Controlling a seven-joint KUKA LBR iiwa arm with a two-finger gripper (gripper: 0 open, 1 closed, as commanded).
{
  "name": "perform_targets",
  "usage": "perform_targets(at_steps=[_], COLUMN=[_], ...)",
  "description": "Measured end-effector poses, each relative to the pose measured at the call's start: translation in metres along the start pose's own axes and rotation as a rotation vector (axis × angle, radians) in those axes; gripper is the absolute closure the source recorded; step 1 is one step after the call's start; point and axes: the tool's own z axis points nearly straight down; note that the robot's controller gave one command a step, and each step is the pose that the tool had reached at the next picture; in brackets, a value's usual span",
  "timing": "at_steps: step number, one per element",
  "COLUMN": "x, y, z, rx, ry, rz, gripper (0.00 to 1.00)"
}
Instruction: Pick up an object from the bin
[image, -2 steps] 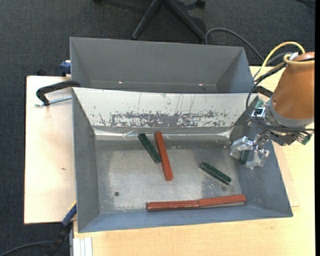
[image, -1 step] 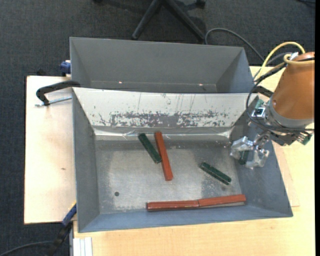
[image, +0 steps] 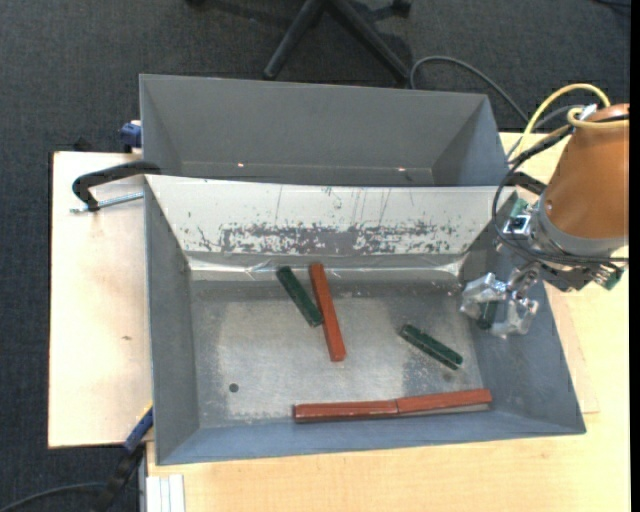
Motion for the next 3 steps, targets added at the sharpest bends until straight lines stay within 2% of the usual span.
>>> perform_targets(at_steps=[3], x=[0.0001], y=[0.0], z=[0.0], rx=[0.0], ry=[0.0], rz=[0.0], gripper=[1.0])
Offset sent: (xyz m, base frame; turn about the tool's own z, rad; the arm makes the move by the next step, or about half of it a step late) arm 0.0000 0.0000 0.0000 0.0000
